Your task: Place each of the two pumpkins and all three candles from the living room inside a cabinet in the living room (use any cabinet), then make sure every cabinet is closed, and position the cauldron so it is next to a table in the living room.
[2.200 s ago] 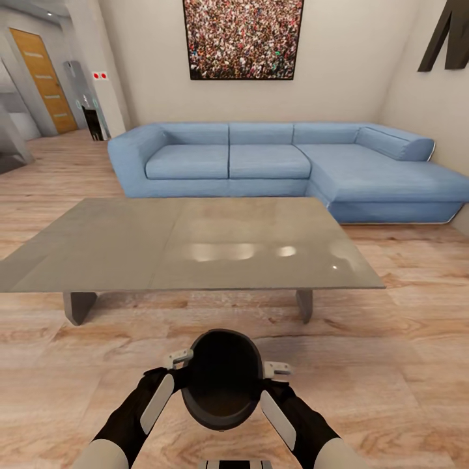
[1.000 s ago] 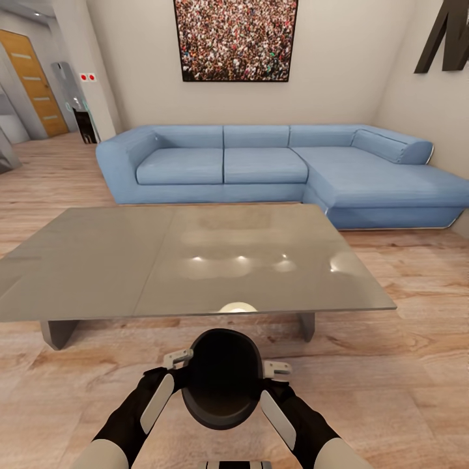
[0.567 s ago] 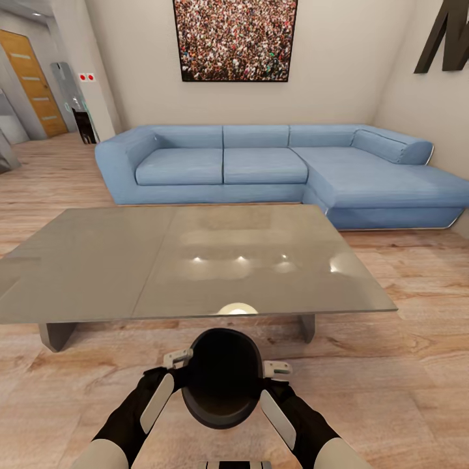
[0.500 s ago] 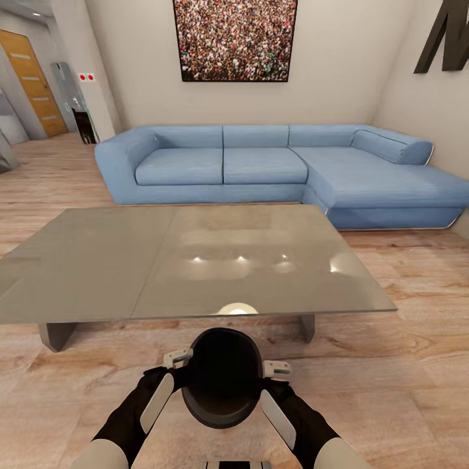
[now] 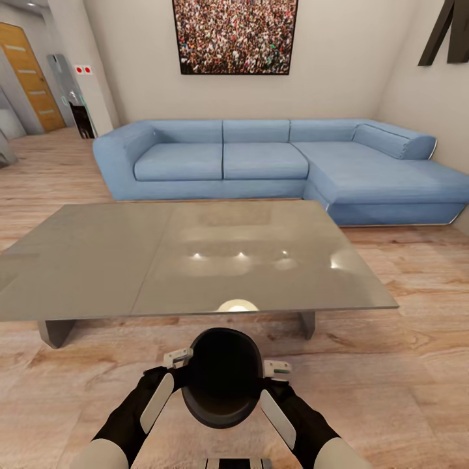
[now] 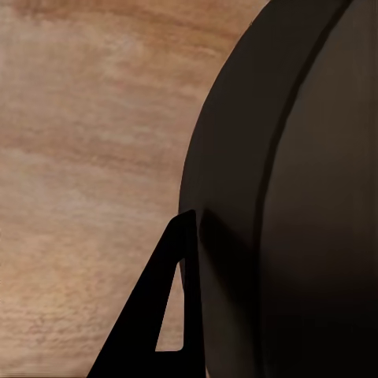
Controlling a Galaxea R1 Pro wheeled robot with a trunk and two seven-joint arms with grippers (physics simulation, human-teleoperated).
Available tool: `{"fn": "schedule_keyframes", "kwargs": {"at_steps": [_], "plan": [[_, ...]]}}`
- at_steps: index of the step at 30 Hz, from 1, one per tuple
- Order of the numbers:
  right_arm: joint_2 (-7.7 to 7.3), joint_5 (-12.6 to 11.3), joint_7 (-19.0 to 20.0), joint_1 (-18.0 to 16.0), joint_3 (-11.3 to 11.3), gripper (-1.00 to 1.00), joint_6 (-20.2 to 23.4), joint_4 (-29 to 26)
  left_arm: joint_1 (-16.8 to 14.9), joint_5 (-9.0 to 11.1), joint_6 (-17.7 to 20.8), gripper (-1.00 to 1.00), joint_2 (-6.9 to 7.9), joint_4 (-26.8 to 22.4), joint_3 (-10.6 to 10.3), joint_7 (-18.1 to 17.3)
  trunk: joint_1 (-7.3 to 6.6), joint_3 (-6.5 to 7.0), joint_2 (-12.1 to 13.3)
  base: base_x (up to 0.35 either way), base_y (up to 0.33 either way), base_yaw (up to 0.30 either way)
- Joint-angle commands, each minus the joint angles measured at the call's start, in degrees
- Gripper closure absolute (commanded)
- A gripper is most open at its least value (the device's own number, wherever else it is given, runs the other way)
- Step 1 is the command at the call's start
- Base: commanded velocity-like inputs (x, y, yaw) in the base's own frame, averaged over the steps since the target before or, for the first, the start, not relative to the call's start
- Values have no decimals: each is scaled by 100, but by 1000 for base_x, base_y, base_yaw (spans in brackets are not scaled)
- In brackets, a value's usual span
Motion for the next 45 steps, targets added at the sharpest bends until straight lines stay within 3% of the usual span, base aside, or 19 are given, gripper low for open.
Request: {"fn": "schedule_keyframes", "kwargs": {"at_steps": [1, 9, 16, 26, 45], "plan": [[-2, -111, -11, -5, 73, 100, -33, -171, -4, 0, 40, 100, 5, -2, -10, 58, 1, -27, -4, 0, 0, 0], [-2, -111, -12, -5, 73, 100, -33, -171, -4, 0, 40, 100, 7, -5, -14, 58, 21, -205, -15, 0, 0, -112], [-2, -111, -12, -5, 73, 100, -33, -171, -4, 0, 39, 100, 7, -4, -10, 59, 21, -205, -15, 0, 0, -35], [-2, -111, -14, -5, 73, 100, -33, -171, -4, 0, 40, 100, 10, -5, -10, 60, 47, -426, -28, 0, 0, -1], [-2, -111, -12, -5, 73, 100, -33, -171, -4, 0, 40, 100, 10, 0, -13, 63, 47, -426, -28, 32, 0, 0]]}}
